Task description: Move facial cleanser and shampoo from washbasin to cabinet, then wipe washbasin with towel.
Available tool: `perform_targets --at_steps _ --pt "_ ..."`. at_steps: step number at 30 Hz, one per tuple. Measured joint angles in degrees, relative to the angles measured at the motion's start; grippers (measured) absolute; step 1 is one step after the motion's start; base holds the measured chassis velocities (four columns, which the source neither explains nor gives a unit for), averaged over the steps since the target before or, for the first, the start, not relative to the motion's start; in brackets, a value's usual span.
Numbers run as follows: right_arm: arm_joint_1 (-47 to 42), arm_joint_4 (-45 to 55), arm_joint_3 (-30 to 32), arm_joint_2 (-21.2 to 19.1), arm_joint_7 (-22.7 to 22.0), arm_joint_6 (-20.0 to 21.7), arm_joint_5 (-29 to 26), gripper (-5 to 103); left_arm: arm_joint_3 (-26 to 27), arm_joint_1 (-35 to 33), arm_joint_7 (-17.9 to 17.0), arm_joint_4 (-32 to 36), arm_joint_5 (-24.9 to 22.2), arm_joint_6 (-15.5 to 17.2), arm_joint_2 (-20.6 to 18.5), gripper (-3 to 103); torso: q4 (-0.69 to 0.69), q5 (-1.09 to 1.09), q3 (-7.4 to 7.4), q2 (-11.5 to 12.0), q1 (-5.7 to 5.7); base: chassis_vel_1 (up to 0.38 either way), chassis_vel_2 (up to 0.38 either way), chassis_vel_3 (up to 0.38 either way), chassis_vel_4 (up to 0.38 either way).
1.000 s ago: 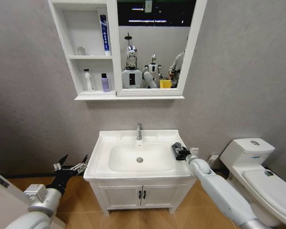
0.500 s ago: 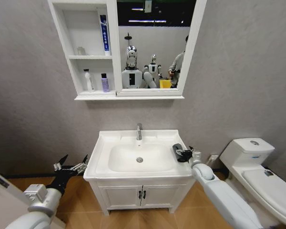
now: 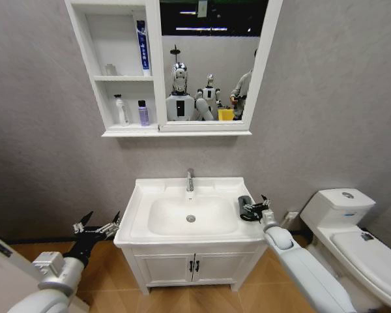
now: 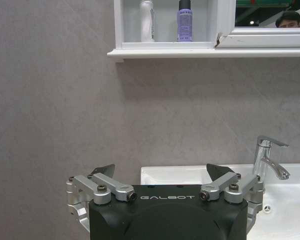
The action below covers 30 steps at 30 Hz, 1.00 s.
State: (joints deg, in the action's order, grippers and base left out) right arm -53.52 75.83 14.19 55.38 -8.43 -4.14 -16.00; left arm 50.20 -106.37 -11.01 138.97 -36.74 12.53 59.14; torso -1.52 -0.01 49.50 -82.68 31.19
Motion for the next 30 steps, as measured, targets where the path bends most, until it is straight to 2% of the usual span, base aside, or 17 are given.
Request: perform_targets --at_steps 3,7,11,12,14,15,17,18,21,22,23,25,26,27,28,30 --pt "1.92 -2.84 -0.76 1.07 0.69 -4.65 2.19 100 0.00 0.00 0.00 0.00 0.00 0.00 0.00 100 0.01 0.01 0.00 0.01 0.00 0.000 0.000 0.000 0.000" --pt "2.12 -1.85 -1.33 1.14 0.74 -4.11 -1.08 100 0.00 0.00 0.00 0.00 0.00 0.00 0.00 100 0.00 0.01 0.00 0.01 0.01 0.000 0.000 0.000 0.000" --pt "0.76 5.84 -2.05 -0.45 -1.76 5.67 -17.49 100 0.00 0.00 0.00 0.00 0.00 0.01 0.00 100 0.02 0.01 0.00 0.00 0.01 0.000 0.000 0.000 0.000" --pt "0.76 5.84 -2.05 -0.45 -1.76 5.67 -17.49 100 0.00 0.00 0.00 0.00 0.00 0.01 0.00 100 0.02 0.01 0.00 0.00 0.01 0.000 0.000 0.000 0.000" --pt "-1.12 11.75 -0.47 -1.87 -4.14 11.16 -24.73 100 0.00 0.00 0.00 0.00 0.00 0.01 -0.01 100 0.01 0.01 0.00 0.01 0.01 0.000 0.000 0.000 0.000" --pt "-1.12 11.75 -0.47 -1.87 -4.14 11.16 -24.73 100 0.00 0.00 0.00 0.00 0.00 0.01 -0.01 100 0.01 0.01 0.00 0.01 0.01 0.000 0.000 0.000 0.000" --pt "-4.52 17.85 2.73 -3.30 -6.12 15.39 -24.35 100 0.00 0.00 0.00 0.00 0.00 0.01 0.00 100 0.02 0.00 0.00 0.00 0.02 0.000 0.000 0.000 0.000" --pt "-4.52 17.85 2.73 -3.30 -6.12 15.39 -24.35 100 0.00 0.00 0.00 0.00 0.00 0.01 0.00 100 0.02 0.00 0.00 0.00 0.02 0.000 0.000 0.000 0.000" --pt "-13.69 27.62 9.71 -4.88 -8.78 18.51 -19.57 100 0.00 0.00 0.00 0.00 0.00 0.01 0.00 100 0.01 0.02 0.00 0.00 0.01 0.000 0.000 0.000 0.000" --pt "-13.69 27.62 9.71 -4.88 -8.78 18.51 -19.57 100 0.00 0.00 0.00 0.00 0.00 0.01 0.00 100 0.01 0.02 0.00 0.00 0.01 0.000 0.000 0.000 0.000" --pt "-18.44 31.05 13.51 -5.01 -9.36 18.57 -18.09 100 0.00 0.00 0.00 0.00 0.00 0.00 0.00 100 0.03 0.03 -0.01 0.00 0.01 0.000 0.000 0.000 0.000" --pt "-28.70 37.10 21.04 -4.64 -10.08 18.34 -15.11 100 0.00 0.00 0.00 0.00 0.00 0.01 0.00 100 -0.02 0.01 -0.01 -0.01 0.01 0.000 0.000 0.000 0.000" --pt "-28.70 37.10 21.04 -4.64 -10.08 18.34 -15.11 100 0.00 0.00 0.00 0.00 0.00 0.01 0.00 100 -0.02 0.01 -0.01 -0.01 0.01 0.000 0.000 0.000 0.000" --pt "-35.96 40.74 26.27 -3.67 -9.90 17.12 -12.58 100 0.00 0.00 0.00 0.00 -0.01 0.00 0.00 100 -0.01 0.02 -0.01 -0.01 0.01 0.000 0.000 0.000 0.000" --pt "-35.96 40.74 26.27 -3.67 -9.90 17.12 -12.58 100 0.00 0.00 0.00 0.00 -0.01 0.00 0.00 100 -0.01 0.02 -0.01 -0.01 0.01 0.000 0.000 0.000 0.000" --pt "-47.92 46.41 33.69 -1.09 -9.40 15.14 -10.43 100 0.00 0.00 0.00 0.00 0.00 0.00 0.00 100 -0.05 0.01 -0.02 -0.02 -0.01 0.000 0.000 0.000 0.000"
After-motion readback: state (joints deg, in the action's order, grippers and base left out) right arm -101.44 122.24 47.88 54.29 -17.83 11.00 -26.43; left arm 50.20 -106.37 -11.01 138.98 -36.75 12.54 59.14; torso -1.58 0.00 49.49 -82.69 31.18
